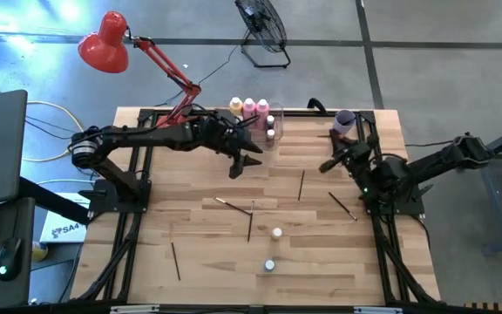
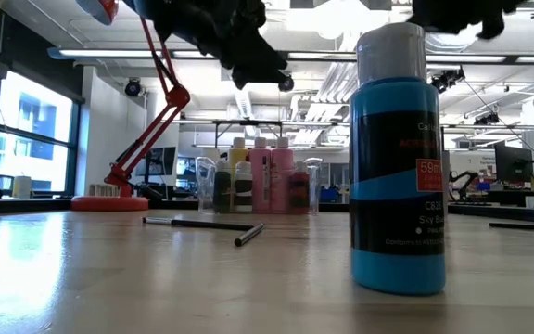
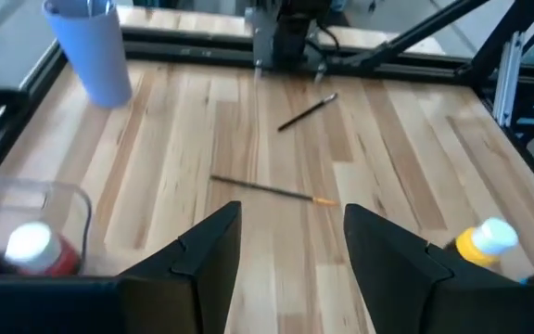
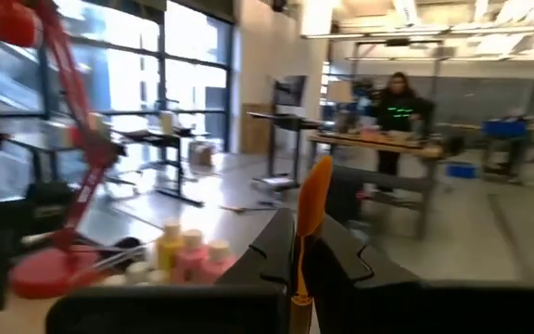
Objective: Pick & Place Paint Supplies
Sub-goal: Put the black paint brush into the violet cup
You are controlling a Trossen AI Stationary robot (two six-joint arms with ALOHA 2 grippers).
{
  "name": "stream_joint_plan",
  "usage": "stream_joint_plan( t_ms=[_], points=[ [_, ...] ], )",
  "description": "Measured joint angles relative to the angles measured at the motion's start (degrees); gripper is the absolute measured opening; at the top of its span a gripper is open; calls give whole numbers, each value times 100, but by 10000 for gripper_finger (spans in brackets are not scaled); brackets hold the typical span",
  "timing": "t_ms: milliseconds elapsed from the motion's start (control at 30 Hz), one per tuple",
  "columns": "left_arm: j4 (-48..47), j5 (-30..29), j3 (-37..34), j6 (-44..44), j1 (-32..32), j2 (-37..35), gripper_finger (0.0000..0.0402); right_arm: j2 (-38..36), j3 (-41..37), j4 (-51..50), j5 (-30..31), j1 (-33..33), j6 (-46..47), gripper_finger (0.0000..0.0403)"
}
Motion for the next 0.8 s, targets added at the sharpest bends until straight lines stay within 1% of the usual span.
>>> stream_joint_plan(
  t_ms=[67, 133, 200, 267, 500, 600, 700, 800],
  points=[
    [-142, -32, 2, 12, 4, -40, 190, 85, 328, -177, 257, 6, -369, 10],
    [-417, -92, 2, 61, 2, -111, 190, 188, 621, -417, 691, -78, -704, 10],
    [-510, -115, 1, 151, -1, -154, 190, 309, 857, -587, 1087, -272, -918, 10],
    [-691, -133, 4, 155, -1, -230, 190, 427, 994, -699, 1303, -487, -1057, 10],
    [-996, -321, 2, 213, 2, -272, 190, 474, 1043, -863, 1156, -1367, -896, 10],
    [-1222, -369, 2, 297, -3, -274, 190, 472, 1043, -895, 874, -1670, -777, 10],
    [-1337, -387, 2, 309, -3, -273, 190, 494, 1043, -1243, 457, -1884, -252, 10],
    [-1390, -393, 2, 309, -3, -272, 190, 497, 1043, -1868, 329, -2166, 282, 10]
  ],
)
